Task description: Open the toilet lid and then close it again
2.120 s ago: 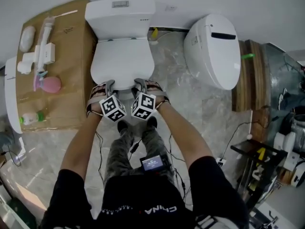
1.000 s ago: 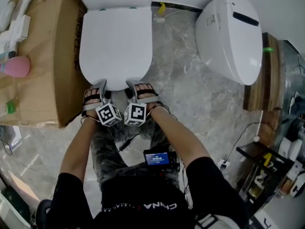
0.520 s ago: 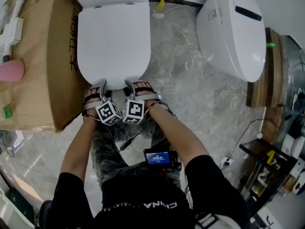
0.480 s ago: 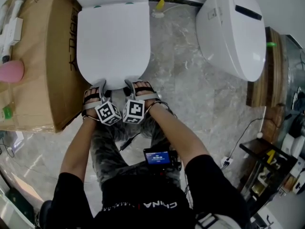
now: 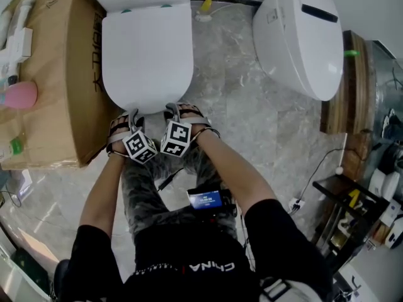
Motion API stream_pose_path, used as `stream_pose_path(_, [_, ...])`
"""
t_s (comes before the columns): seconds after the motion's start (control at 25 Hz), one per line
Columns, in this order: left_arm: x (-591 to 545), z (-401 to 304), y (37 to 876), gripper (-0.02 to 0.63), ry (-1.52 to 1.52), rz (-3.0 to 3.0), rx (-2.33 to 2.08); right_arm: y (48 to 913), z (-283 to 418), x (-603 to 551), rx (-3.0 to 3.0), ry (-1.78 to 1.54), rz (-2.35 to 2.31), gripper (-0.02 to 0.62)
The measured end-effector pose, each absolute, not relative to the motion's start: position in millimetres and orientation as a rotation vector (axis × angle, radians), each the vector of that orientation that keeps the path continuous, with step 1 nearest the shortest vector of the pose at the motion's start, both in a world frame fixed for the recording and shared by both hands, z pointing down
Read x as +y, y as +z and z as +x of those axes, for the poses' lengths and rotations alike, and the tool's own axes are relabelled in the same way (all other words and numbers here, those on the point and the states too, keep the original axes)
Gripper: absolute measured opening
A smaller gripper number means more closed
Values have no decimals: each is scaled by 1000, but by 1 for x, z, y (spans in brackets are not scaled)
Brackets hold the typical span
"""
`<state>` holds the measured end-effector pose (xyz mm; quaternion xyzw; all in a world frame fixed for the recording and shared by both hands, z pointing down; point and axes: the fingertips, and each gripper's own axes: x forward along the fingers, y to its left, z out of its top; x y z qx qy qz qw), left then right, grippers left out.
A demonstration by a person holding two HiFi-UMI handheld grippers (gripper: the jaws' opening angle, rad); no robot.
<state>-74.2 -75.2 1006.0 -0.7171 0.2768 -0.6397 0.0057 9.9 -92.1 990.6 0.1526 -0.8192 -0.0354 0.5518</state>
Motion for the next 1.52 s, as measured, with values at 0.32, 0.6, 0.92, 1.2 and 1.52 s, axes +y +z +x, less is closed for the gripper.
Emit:
stream_pose_path(0.32, [-60, -58, 901, 20, -1935, -2437, 818, 877, 22, -105, -1932, -12, 393, 55])
stream_pose_path(0.6, [-98, -51, 763, 11, -1747, -2516, 979, 738, 12, -136, -1998, -27, 515, 31])
stream_pose_path(0.92, [-132, -47, 612, 11, -1414, -2561, 1200, 593, 7, -160, -2099, -35, 723, 23])
stream_pose_path(1.2, [-144, -47, 511, 11, -1108, -2562, 1372, 506, 10, -167, -2190, -72, 898, 17])
stream_pose_path(1.52, [-146, -39, 474, 11, -998, -2555, 1445, 473, 19, -164, -2218, -97, 957, 14])
